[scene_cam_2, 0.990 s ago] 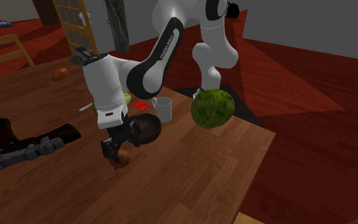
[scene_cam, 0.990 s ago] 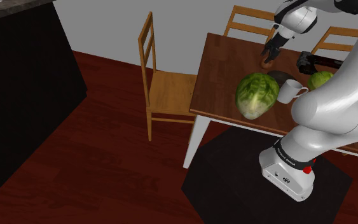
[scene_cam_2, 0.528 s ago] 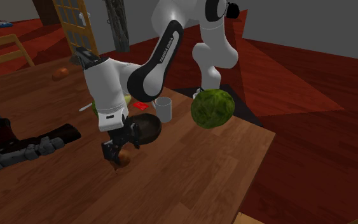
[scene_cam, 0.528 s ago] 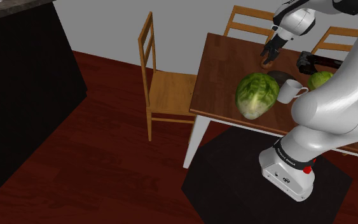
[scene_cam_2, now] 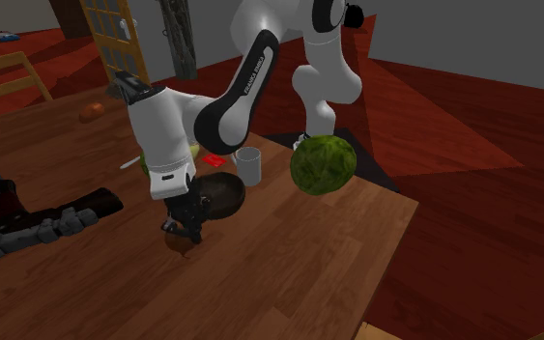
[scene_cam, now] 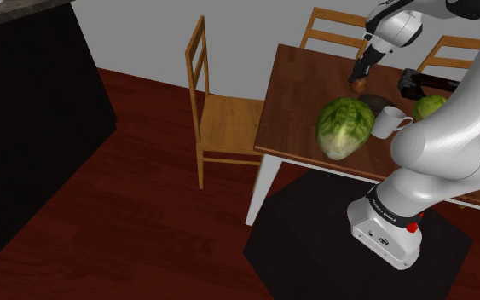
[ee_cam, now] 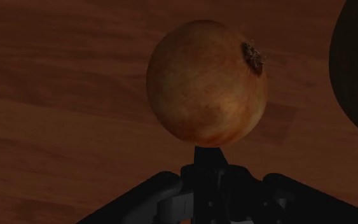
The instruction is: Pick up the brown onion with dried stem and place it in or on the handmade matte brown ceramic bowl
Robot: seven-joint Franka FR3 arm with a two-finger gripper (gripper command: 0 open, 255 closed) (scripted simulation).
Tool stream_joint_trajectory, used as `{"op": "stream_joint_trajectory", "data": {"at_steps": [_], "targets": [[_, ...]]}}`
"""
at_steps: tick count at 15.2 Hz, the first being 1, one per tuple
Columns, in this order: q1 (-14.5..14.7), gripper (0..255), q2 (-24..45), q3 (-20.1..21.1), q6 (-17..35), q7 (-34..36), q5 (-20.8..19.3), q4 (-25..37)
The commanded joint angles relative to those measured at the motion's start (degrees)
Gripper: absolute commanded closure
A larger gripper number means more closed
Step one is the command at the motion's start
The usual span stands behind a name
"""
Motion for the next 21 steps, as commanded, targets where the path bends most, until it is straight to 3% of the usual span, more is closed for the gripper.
{"op": "stream_joint_trajectory", "data": {"at_steps": [1, 3, 4, 9, 10, 21], "targets": [[-0.08, 255, 0.10, -0.12, -0.02, 0.02, -0.06, -0.08], [-0.03, 255, 0.00, -0.03, -0.06, 0.00, -0.02, 0.01], [-0.03, 0, -0.01, -0.03, -0.06, 0.00, -0.02, 0.01], [-5.52, 0, -1.23, 1.69, 1.59, -30.96, -6.91, 0.65], [-5.95, 0, -1.20, 1.92, 1.72, -32.96, -7.29, 0.87], [-5.79, 0, 2.65, 2.35, 5.91, -33.34, -6.68, 0.55]]}}
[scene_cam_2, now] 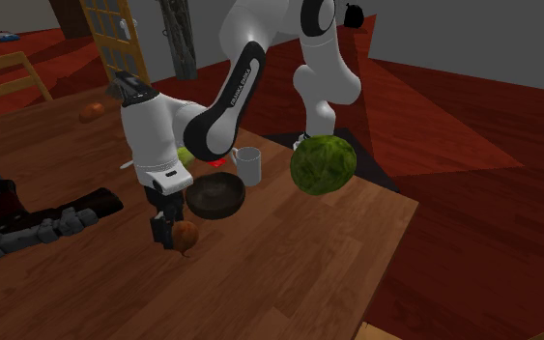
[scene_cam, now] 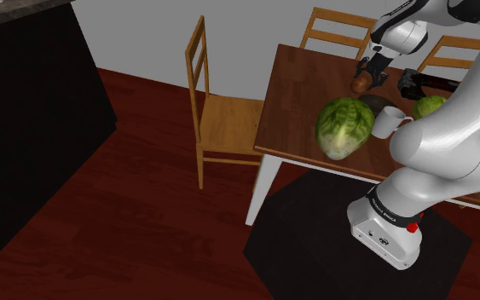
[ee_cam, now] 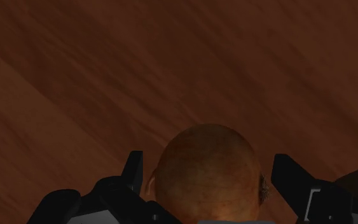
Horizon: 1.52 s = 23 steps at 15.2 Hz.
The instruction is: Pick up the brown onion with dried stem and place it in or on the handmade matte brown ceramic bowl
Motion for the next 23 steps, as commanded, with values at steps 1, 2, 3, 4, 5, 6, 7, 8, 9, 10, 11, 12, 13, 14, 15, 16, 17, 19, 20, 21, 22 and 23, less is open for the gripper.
{"op": "stream_joint_trajectory", "data": {"at_steps": [1, 2, 3, 4, 5, 6, 7, 8, 9, 10, 11, 12, 13, 14, 15, 16, 17, 19, 20, 21, 22, 23], "targets": [[0.01, 0, 0.03, 0.01, 0.08, 0.00, 0.01, -0.04], [0.01, 0, 0.03, 0.01, 0.08, 0.00, 0.01, -0.04], [0.01, 0, 0.03, 0.01, 0.08, 0.00, 0.01, -0.04], [0.01, 0, 0.02, 0.01, 0.07, 0.00, 0.01, -0.03], [0.01, 255, 0.02, 0.01, 0.07, 0.00, 0.01, -0.03], [0.01, 255, 0.02, 0.01, 0.07, 0.00, 0.01, -0.03], [0.01, 255, 0.06, 0.01, 0.08, 0.00, 0.01, 0.00], [0.01, 255, 0.08, 0.01, 0.08, 0.00, 0.01, 0.02], [0.02, 255, 0.11, 0.01, 0.07, 0.02, 0.01, 0.05], [0.02, 255, 0.12, 0.01, 0.07, 0.02, 0.01, 0.07], [0.04, 255, 0.10, 0.02, 0.08, 0.04, 0.00, 0.04], [0.05, 255, 0.10, 0.02, 0.06, 0.06, 0.00, 0.06], [0.04, 255, 0.15, 0.02, 0.05, 0.05, 0.00, 0.12], [0.01, 255, 0.03, 0.00, 0.08, 0.00, 0.01, -0.04], [0.04, 255, -0.43, -0.05, -0.51, 0.12, -0.09, 0.10], [0.06, 255, -0.87, -0.10, -1.10, 0.25, -0.19, 0.25], [0.08, 255, -1.31, -0.15, -1.69, 0.37, -0.29, 0.42], [0.12, 255, -2.13, -0.24, -2.91, 0.62, -0.49, 0.82], [0.14, 255, -2.54, -0.28, -3.52, 0.74, -0.59, 1.03], [0.16, 255, -2.94, -0.32, -4.13, 0.86, -0.68, 1.25], [0.18, 255, -3.32, -0.37, -4.75, 0.98, -0.78, 1.49], [0.19, 255, -3.70, -0.40, -5.37, 1.10, -0.87, 1.74]]}}
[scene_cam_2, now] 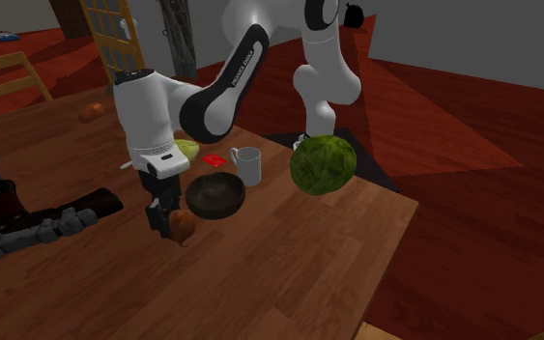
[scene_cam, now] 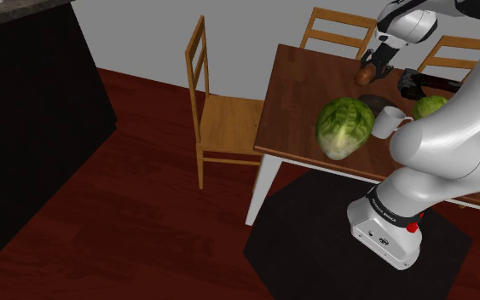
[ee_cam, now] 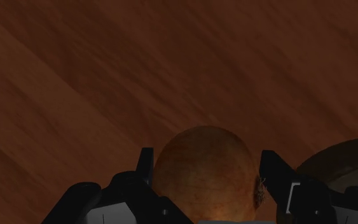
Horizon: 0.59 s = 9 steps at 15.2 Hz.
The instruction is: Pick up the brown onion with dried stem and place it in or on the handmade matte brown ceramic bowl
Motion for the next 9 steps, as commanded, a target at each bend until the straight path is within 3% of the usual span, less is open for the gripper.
{"op": "stream_joint_trajectory", "data": {"at_steps": [1, 9], "targets": [[-0.02, 255, -0.75, -0.10, -1.36, 0.18, -0.18, 0.61], [0.05, 255, -3.36, -0.35, -6.50, 1.09, -0.86, 3.19]]}}
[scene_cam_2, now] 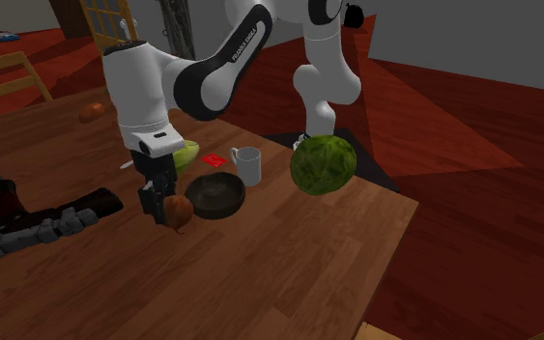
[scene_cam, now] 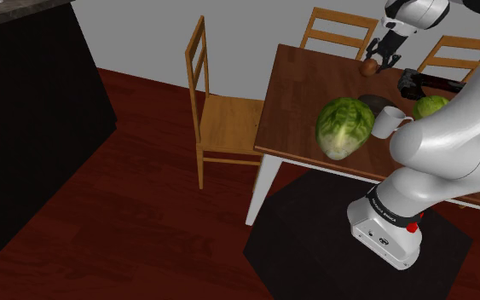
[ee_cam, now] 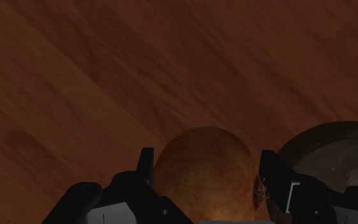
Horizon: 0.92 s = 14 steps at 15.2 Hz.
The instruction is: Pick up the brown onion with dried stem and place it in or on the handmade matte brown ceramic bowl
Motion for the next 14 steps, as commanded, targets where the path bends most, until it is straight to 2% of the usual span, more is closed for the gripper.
{"op": "stream_joint_trajectory", "data": {"at_steps": [1, 6, 14], "targets": [[-0.06, 255, -0.59, -0.08, -1.32, 0.12, -0.14, 0.73], [-0.05, 255, -1.69, -0.18, -4.20, 0.58, -0.45, 2.53], [-2.29, 255, -18.16, -1.98, -0.10, -4.27, -0.37, -18.58]]}}
